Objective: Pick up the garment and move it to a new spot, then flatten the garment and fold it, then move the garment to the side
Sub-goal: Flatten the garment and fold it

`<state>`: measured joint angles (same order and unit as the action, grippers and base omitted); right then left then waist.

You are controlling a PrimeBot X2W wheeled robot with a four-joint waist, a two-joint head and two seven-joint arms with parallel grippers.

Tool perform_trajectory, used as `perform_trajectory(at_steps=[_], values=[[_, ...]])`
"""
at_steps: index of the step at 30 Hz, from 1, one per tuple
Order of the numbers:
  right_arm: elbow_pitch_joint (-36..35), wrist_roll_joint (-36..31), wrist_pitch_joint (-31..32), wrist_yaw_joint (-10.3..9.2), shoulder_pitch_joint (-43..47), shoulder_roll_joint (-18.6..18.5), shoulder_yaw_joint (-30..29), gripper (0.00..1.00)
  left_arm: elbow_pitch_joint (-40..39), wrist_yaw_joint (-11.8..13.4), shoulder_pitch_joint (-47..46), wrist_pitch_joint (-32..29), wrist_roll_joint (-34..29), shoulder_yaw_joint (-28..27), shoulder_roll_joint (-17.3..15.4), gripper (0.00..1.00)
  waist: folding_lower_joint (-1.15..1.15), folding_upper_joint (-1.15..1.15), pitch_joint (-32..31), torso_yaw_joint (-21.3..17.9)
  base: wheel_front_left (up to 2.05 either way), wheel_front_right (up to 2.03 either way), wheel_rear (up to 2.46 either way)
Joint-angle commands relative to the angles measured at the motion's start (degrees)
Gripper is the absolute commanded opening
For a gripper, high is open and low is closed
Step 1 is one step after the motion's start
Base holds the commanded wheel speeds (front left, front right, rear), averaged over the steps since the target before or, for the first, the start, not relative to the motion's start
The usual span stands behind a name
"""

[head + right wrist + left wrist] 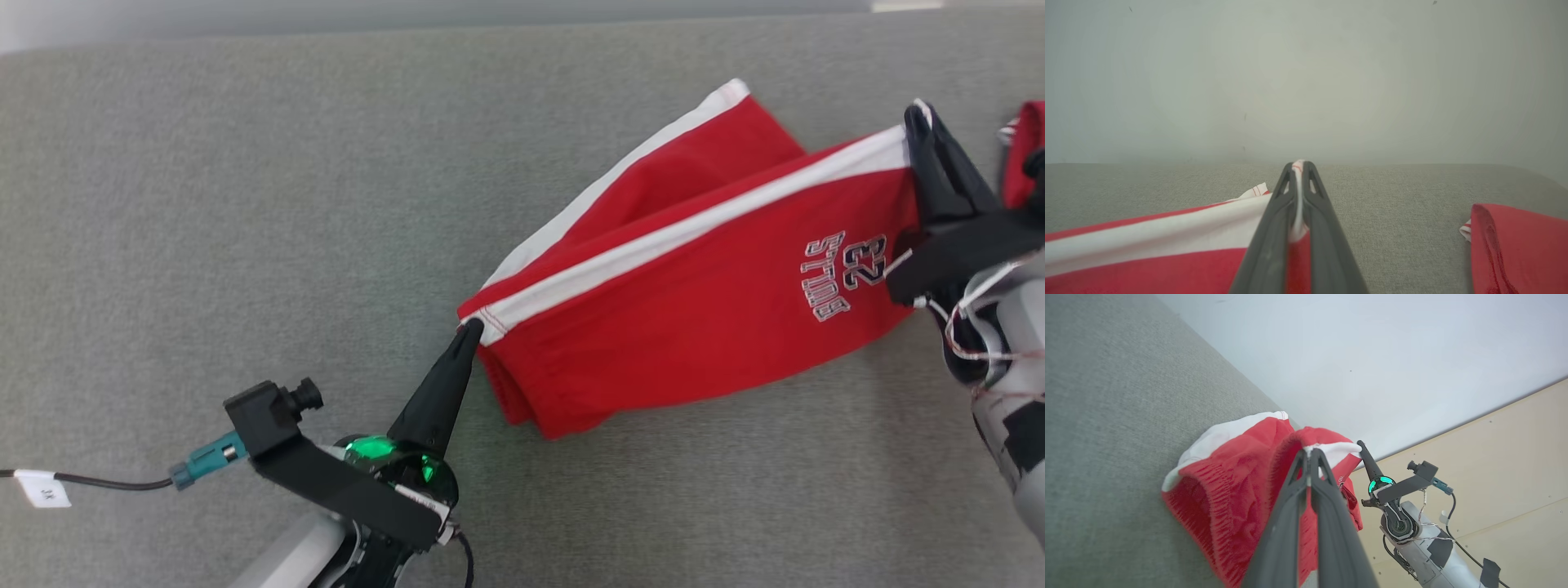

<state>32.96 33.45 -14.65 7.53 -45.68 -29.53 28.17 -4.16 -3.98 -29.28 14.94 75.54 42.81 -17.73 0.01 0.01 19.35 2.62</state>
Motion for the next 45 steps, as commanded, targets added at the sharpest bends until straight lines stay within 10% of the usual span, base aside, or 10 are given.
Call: perform_trajectory(at_steps=[1,26,27,28,29,31,32,33,45], values=[[1.8,0.4,-0.4,-0.09,-2.4,-0.4,1.2,0.00,0.9,-0.5,-0.7,0.3,1.1,-0.8,1.0,0.00,-0.01,-0.01,3.6,3.7,0.00,0.00,0.00],[17.6,5.8,-0.6,-0.08,-19.8,1.8,14.5,0.00,11.9,1.6,-4.7,-1.2,0.4,-3.7,6.5,0.00,-0.01,-0.01,10.7,8.5,0.00,0.00,0.00],[18.0,6.0,-0.6,-0.08,-19.9,1.9,14.7,0.27,12.2,1.8,-4.9,-1.3,0.3,-3.7,6.5,0.00,-0.01,-0.01,10.7,8.4,0.00,0.00,0.00],[18.4,6.1,-0.6,-0.08,-20.1,2.0,14.8,0.92,12.4,1.8,-5.0,-1.4,0.3,-3.6,6.5,0.00,-0.01,-0.01,10.7,8.3,0.00,0.00,0.00],[18.1,5.0,-0.6,-0.08,-21.1,1.8,14.0,1.00,12.8,2.2,-5.2,-1.3,-0.1,-3.7,6.2,0.30,-0.01,-0.01,10.7,8.0,0.00,0.00,0.00],[17.2,4.2,-0.6,-0.08,-20.7,2.1,12.6,1.00,13.2,2.9,-5.2,-1.1,-0.7,-4.1,6.0,0.47,-0.01,-0.01,10.5,7.6,0.00,0.00,0.00],[16.7,3.9,-0.6,-0.08,-20.2,2.3,12.1,1.00,13.3,3.2,-5.1,-1.0,-1.0,-4.2,5.8,0.84,-0.01,-0.01,10.4,7.4,0.00,0.00,0.00],[16.1,3.3,-0.6,-0.08,-19.6,2.4,11.5,1.00,13.4,3.6,-4.9,-0.8,-1.4,-4.5,5.7,1.00,-0.01,-0.01,10.1,7.2,0.00,0.00,0.00],[4.0,-2.7,-0.6,-0.08,-6.1,4.6,0.4,1.00,11.0,11.6,2.9,0.1,-15.4,-7.9,2.8,1.00,-0.01,-0.01,2.3,4.2,0.00,0.00,0.00]])
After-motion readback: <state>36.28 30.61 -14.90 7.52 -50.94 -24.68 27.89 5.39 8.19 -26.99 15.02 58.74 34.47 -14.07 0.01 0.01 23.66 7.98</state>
